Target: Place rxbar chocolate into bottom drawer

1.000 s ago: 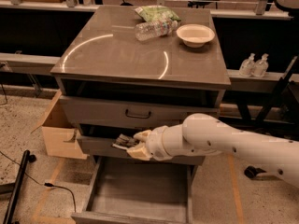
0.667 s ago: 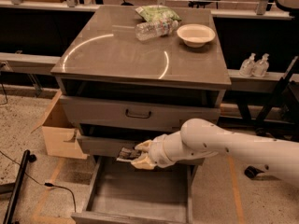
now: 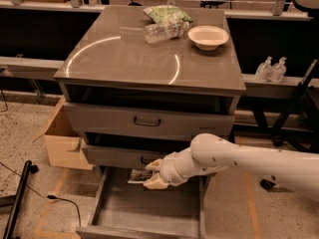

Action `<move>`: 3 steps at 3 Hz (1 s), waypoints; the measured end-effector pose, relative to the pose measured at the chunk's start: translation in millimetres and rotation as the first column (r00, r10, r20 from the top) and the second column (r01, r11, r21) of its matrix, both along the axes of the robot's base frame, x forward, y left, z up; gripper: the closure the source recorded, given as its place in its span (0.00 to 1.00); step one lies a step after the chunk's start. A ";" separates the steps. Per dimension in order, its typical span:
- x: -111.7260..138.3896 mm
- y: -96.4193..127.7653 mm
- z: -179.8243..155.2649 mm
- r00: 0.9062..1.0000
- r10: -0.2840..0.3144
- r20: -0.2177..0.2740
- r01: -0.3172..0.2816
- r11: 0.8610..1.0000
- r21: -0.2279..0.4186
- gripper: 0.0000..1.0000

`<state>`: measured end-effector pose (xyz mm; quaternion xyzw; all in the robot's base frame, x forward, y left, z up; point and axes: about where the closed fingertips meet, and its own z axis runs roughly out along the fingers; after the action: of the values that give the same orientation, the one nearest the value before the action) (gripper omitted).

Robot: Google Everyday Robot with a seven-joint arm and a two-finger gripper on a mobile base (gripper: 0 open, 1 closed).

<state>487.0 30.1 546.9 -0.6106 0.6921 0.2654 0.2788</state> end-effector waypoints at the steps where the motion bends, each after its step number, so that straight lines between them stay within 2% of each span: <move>1: 0.3 -7.1 -37.7 1.000 0.019 -0.004 -0.019 1.000 0.000 1.00; 2: 4.1 -21.7 -92.9 0.998 0.060 0.033 -0.061 0.998 0.014 1.00; 3: 12.7 -27.0 -137.4 0.987 0.135 0.091 -0.134 0.991 -0.014 1.00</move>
Offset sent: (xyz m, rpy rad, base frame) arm 0.0099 -0.0448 -0.1645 0.0336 -0.0993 0.1240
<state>499.8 3.1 409.5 -0.6684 0.6368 0.2528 0.2894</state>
